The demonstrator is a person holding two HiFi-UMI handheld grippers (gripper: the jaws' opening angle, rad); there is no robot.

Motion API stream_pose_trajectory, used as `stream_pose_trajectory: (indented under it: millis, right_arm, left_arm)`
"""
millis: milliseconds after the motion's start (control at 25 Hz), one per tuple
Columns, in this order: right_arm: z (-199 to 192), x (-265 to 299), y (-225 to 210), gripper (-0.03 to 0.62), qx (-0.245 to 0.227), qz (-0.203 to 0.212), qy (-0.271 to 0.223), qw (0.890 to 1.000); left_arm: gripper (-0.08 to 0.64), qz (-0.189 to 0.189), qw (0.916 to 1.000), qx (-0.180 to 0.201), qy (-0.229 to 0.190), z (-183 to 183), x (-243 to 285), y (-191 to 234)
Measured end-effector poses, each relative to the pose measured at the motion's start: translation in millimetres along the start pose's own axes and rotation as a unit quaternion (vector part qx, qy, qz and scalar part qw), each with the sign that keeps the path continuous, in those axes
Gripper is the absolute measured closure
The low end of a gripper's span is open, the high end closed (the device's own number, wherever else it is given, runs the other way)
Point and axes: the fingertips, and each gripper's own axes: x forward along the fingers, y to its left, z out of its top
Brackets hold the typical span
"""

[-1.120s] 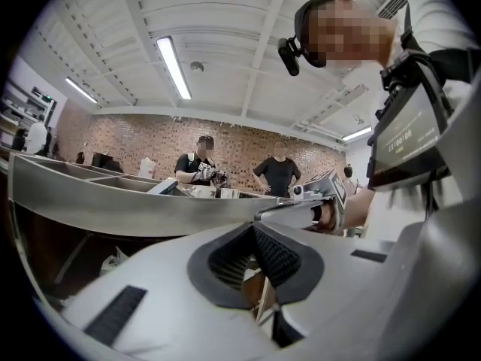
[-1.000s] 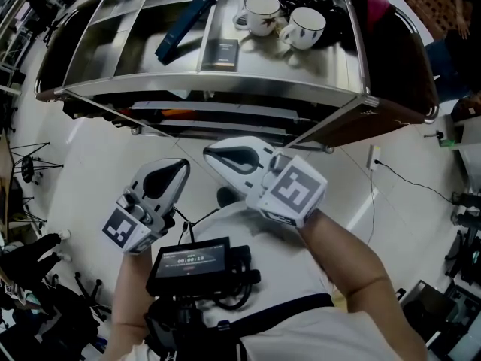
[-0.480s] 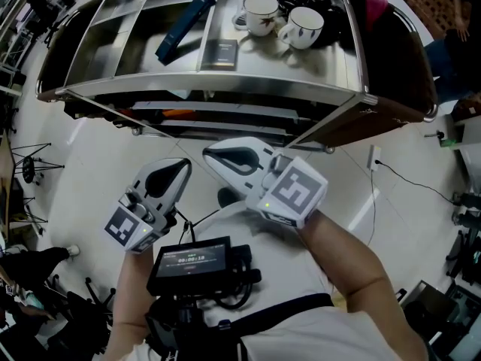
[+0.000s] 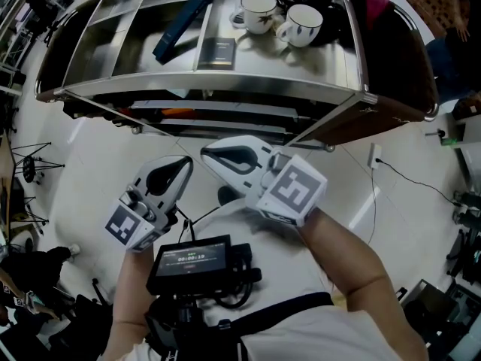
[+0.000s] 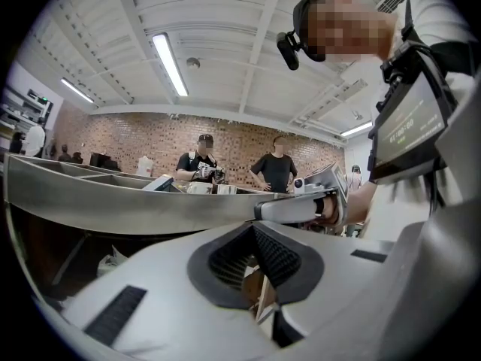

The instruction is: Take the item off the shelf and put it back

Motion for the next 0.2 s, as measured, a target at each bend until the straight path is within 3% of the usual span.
stream_pose_trajectory:
  millis: [200]
  right_arm:
    - [0.1, -1.0, 0.3, 0.589, 0.010, 0.005, 0.010, 1.000]
  left_arm:
    - [0.557, -0.001, 1.0000, 0.002, 0.004, -0.4, 3.4, 0.8]
